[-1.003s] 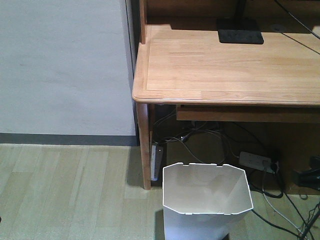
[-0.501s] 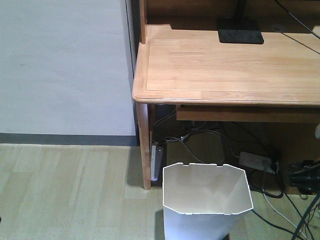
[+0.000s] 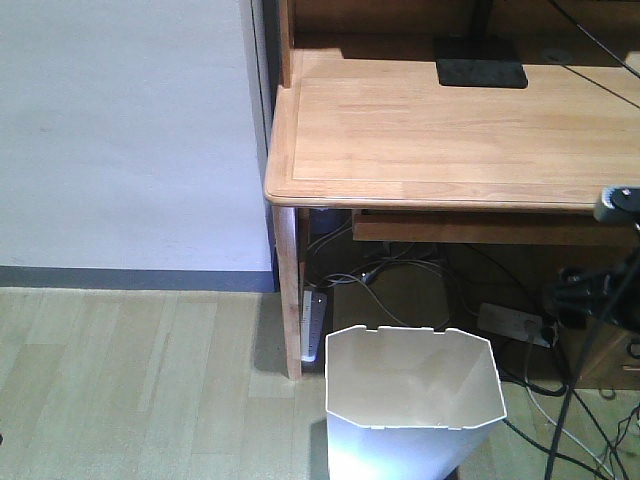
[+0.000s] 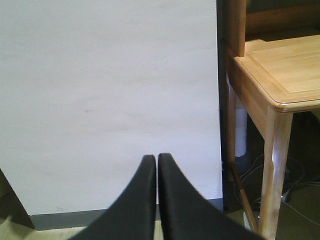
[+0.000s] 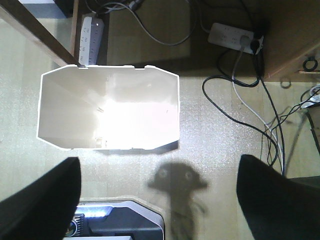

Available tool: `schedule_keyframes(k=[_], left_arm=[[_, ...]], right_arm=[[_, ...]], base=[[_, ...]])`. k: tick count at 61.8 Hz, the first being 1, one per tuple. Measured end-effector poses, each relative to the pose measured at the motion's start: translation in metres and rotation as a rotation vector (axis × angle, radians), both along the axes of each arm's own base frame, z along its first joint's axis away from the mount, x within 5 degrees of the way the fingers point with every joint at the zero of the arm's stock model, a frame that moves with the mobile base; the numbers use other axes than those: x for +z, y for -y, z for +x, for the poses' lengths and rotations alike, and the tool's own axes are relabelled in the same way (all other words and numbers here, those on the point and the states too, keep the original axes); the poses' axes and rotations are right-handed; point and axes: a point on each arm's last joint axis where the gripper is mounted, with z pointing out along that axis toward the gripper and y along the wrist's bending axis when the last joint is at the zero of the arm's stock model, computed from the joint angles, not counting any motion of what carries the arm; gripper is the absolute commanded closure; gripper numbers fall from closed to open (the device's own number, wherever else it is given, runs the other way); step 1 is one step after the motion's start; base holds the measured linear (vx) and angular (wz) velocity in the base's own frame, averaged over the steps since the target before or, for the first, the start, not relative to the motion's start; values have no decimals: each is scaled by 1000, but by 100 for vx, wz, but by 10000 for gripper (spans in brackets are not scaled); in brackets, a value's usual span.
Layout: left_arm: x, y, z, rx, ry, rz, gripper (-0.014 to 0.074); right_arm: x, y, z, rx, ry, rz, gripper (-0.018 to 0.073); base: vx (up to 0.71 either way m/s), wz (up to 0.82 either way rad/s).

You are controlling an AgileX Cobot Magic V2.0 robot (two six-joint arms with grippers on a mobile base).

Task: Move trash bin to bedside with robot
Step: 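Lower the right gripper down to the rim of the white trash bin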

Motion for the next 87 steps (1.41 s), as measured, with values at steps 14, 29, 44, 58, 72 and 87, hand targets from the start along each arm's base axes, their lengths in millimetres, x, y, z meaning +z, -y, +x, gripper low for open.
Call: schedule_keyframes(k=[14, 29, 44, 58, 72, 87], left_arm=[[0, 0, 0, 0, 0, 0, 602], [0, 0, 0, 0, 0, 0, 602], [0, 0, 0, 0, 0, 0, 602], [0, 0, 0, 0, 0, 0, 602], [0, 0, 0, 0, 0, 0, 602], [0, 0, 0, 0, 0, 0, 602]], right_arm=[[-26, 21, 46, -42, -117, 5, -24], [-89, 36, 82, 14, -222, 47, -24], [-166, 41, 108, 63, -281, 64, -24], [-233, 44, 124, 117, -360, 71, -24], [-290, 46, 132, 114, -412, 76, -24], [-332, 47, 142, 111, -430, 79, -24]], base=[[0, 0], [0, 0], [0, 0], [0, 0], [0, 0], [0, 0]])
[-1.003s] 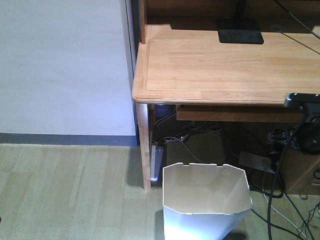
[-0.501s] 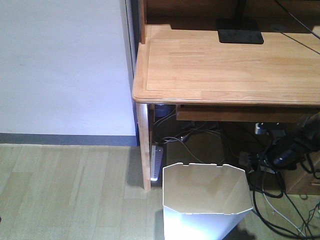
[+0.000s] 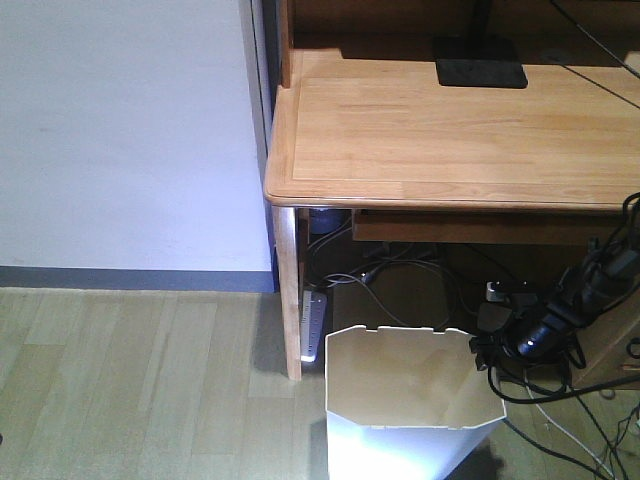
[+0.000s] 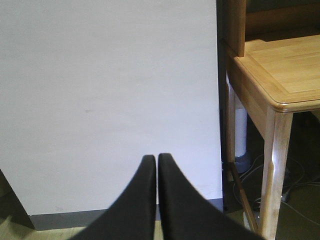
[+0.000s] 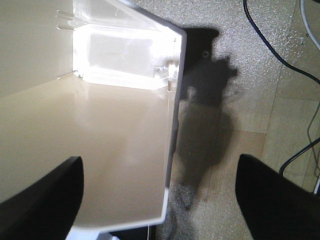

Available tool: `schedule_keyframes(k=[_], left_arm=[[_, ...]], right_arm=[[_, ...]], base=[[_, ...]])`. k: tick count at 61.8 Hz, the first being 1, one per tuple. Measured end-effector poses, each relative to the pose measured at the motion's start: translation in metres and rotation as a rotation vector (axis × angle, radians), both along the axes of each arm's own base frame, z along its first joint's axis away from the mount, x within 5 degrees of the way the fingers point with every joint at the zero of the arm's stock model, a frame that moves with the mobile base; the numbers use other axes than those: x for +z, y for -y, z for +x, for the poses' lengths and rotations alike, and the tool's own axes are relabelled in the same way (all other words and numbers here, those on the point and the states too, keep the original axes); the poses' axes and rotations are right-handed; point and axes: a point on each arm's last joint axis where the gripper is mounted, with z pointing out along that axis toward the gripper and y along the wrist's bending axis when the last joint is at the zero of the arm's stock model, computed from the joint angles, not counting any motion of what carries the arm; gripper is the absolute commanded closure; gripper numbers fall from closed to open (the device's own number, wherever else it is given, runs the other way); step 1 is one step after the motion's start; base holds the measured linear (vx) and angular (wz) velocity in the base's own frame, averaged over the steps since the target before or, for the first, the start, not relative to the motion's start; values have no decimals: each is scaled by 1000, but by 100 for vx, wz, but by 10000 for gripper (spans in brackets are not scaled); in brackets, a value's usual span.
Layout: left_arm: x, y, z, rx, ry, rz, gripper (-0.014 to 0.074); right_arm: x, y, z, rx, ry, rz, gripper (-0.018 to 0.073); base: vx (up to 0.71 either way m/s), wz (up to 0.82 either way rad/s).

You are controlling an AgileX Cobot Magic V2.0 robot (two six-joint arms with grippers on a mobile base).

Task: Move trash bin to bedside with robot
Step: 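Lower the right gripper down to the rim of the white trash bin, then close the right gripper on the bin rim and lift it slightly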

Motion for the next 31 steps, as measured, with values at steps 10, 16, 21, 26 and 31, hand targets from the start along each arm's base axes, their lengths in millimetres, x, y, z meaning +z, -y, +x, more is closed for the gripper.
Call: schedule_keyframes(k=[10, 16, 21, 26, 31], left_arm=[[0, 0, 0, 0, 0, 0, 602], [0, 0, 0, 0, 0, 0, 602], [0, 0, 0, 0, 0, 0, 602], [0, 0, 0, 0, 0, 0, 602], [0, 0, 0, 0, 0, 0, 602]], right_arm=[[-26, 0, 3, 1, -19, 9, -24], [-43, 0, 3, 2, -32, 15, -24], [-56, -1, 3, 3, -43, 21, -22], [-68, -1, 4, 3, -55, 34, -6], [-78, -3, 6, 2, -73, 57, 62]], base=[[0, 0], [0, 0], [0, 0], [0, 0], [0, 0]])
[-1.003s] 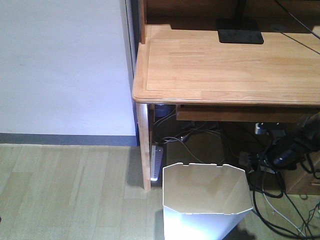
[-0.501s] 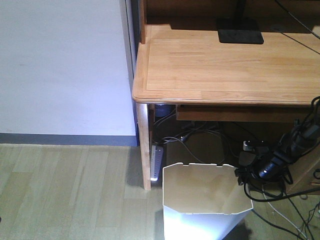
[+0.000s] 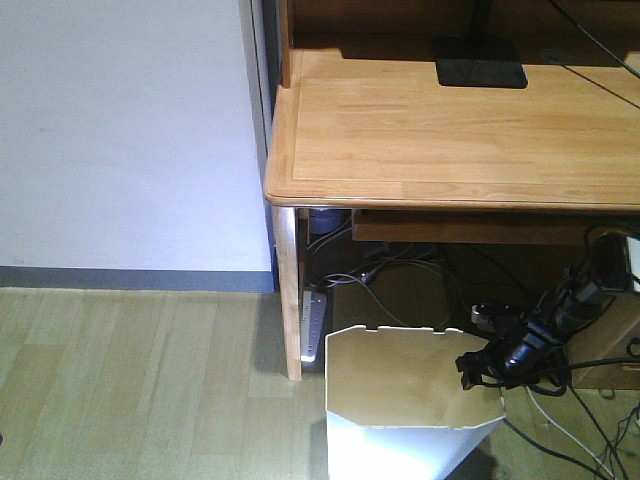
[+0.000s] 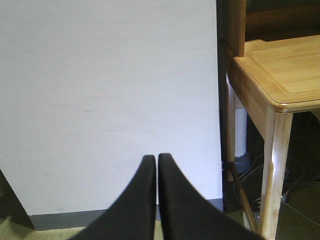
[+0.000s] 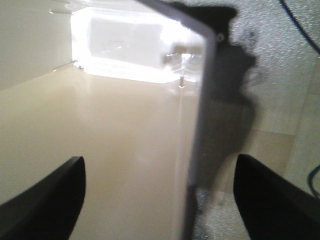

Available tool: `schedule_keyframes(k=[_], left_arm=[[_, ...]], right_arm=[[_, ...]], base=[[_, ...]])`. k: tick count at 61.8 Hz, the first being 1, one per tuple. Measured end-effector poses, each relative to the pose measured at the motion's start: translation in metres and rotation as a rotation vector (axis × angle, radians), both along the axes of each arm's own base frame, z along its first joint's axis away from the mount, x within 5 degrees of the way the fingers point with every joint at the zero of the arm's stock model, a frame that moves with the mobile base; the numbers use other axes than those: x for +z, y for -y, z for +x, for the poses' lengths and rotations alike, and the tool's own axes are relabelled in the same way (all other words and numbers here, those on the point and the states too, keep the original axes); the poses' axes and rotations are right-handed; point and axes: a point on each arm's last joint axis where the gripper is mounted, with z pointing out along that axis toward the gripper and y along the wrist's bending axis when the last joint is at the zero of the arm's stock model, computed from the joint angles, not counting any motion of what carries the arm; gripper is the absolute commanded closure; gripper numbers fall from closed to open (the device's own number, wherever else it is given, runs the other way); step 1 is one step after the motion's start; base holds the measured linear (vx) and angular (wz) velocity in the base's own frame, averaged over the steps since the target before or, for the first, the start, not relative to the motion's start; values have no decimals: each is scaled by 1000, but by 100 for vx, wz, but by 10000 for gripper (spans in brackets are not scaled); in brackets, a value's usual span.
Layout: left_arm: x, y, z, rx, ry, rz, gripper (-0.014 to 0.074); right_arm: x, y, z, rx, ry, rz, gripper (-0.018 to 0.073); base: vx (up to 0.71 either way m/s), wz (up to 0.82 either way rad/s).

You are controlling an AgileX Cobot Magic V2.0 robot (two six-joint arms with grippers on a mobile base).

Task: Move trash bin to bedside with robot
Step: 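Close the right gripper on the bin rim and lift it slightly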

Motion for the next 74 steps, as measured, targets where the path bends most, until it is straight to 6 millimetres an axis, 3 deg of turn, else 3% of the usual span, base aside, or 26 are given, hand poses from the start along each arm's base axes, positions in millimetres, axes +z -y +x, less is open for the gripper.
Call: schedule_keyframes(k=[6, 14, 17, 28, 44, 58, 74], left_arm=[[0, 0, 0, 0, 0, 0, 602], [0, 0, 0, 0, 0, 0, 602], [0, 0, 0, 0, 0, 0, 602], [0, 0, 0, 0, 0, 0, 602], [0, 0, 0, 0, 0, 0, 602], [0, 0, 0, 0, 0, 0, 602], [0, 0, 0, 0, 0, 0, 602]], right_arm=[[-8, -2, 5, -5, -19, 34, 215], [-12, -2, 11, -18, -22, 62, 517], [-12, 0, 14, -36, -12, 67, 577], [-12, -1, 19, -45, 32, 85, 571], [-11, -10, 7, -54, 45, 148, 566], [27, -13, -10, -63, 98, 135, 566], [87, -17, -32, -17, 128, 131, 566]], base=[[0, 0], [0, 0], [0, 0], [0, 0], [0, 0], [0, 0], [0, 0]])
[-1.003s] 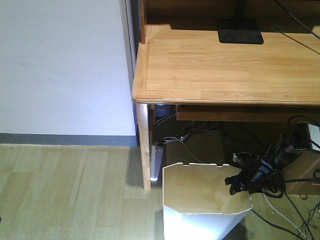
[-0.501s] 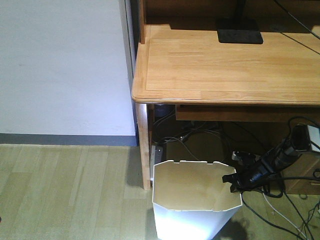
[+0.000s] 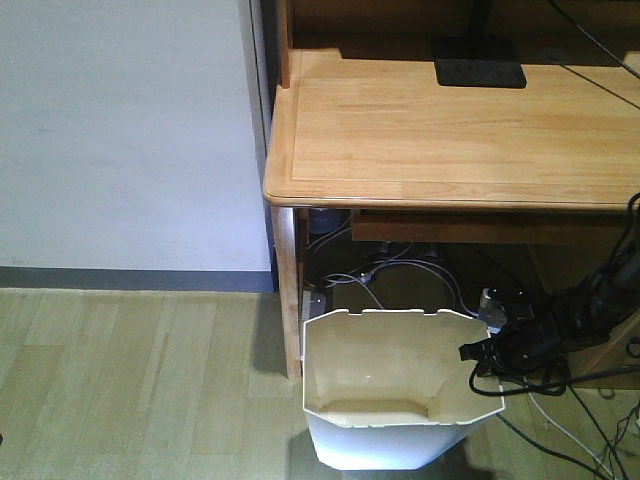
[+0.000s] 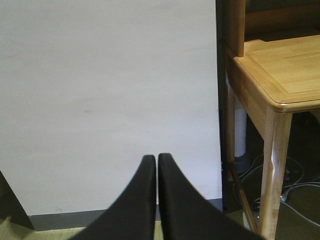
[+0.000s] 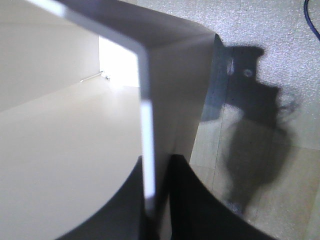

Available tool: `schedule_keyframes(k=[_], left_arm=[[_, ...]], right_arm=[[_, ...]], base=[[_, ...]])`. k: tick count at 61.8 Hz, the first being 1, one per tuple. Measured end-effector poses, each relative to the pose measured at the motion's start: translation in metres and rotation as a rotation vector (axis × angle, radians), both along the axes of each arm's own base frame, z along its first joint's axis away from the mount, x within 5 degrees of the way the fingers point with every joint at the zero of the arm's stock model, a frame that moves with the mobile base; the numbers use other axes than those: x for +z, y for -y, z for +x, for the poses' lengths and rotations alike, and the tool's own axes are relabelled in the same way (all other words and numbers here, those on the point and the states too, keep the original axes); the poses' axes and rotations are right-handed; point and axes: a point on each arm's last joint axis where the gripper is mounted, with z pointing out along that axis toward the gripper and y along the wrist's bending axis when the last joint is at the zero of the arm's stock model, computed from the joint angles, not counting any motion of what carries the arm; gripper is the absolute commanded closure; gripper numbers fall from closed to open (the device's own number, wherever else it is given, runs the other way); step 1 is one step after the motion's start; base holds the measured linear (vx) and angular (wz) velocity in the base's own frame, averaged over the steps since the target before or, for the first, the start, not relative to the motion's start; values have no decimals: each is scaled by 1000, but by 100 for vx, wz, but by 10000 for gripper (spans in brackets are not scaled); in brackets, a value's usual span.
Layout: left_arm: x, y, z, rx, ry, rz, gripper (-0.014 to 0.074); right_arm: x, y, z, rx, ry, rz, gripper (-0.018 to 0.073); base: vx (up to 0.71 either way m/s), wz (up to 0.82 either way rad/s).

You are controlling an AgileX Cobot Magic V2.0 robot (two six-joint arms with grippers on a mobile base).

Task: Move trash bin to bedside with robot
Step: 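Close the right gripper on the bin rim and lift it slightly, then carry the bin in the right gripper while the base turns toward the bed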

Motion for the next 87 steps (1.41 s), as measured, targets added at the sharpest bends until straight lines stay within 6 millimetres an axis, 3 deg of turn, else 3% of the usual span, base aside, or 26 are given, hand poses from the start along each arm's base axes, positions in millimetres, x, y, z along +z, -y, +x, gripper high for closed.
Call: schedule_keyframes(k=[16, 30, 87], left_arm=[[0, 0, 0, 0, 0, 0, 602], [0, 0, 0, 0, 0, 0, 602], [0, 0, 0, 0, 0, 0, 602]], right_arm=[[57, -5, -20, 55, 39, 0, 566], [85, -7, -29, 60, 70, 0, 566], [87, -8, -30, 61, 72, 11, 566]], base=[[0, 0], [0, 0], [-1, 4]])
